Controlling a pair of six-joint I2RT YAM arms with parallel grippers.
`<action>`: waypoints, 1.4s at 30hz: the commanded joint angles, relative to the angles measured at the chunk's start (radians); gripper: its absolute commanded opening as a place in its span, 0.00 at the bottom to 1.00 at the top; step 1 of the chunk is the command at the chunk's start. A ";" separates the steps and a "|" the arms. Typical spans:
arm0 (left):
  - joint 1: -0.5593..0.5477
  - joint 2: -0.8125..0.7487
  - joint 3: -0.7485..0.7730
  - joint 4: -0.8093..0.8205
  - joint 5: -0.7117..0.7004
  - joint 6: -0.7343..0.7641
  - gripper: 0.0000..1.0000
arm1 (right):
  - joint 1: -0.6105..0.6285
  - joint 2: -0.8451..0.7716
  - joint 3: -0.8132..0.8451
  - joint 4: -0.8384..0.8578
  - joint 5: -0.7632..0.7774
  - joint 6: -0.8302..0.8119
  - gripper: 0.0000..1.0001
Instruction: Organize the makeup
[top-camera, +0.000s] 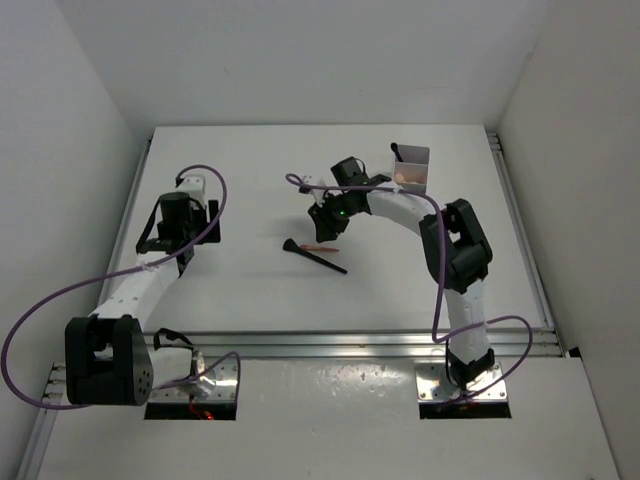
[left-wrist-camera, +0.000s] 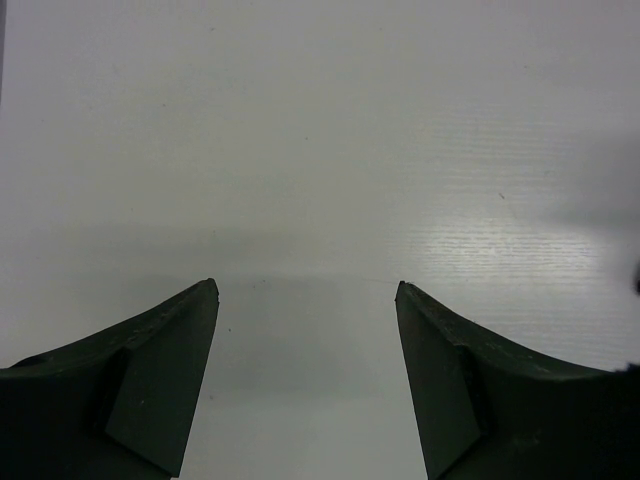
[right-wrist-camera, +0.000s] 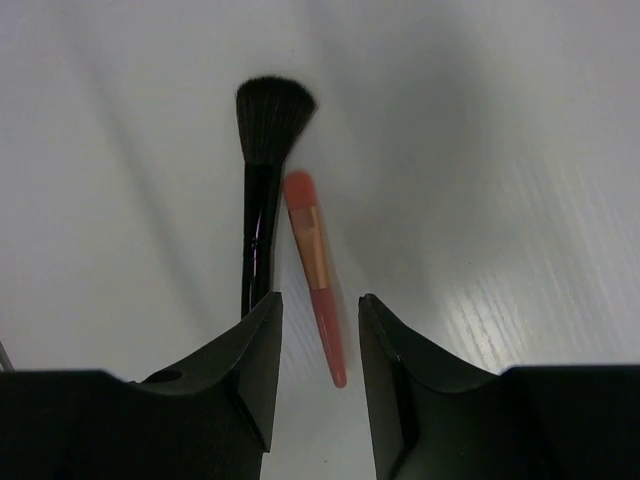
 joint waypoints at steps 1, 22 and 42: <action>-0.009 -0.037 -0.015 0.022 0.006 -0.012 0.77 | 0.016 -0.025 0.017 -0.017 -0.001 -0.055 0.37; -0.009 -0.055 -0.017 0.013 0.006 -0.014 0.77 | 0.051 0.041 -0.035 0.060 0.214 -0.026 0.35; 0.000 -0.046 -0.017 0.013 0.006 -0.014 0.77 | 0.112 -0.067 0.014 0.049 0.157 -0.253 0.34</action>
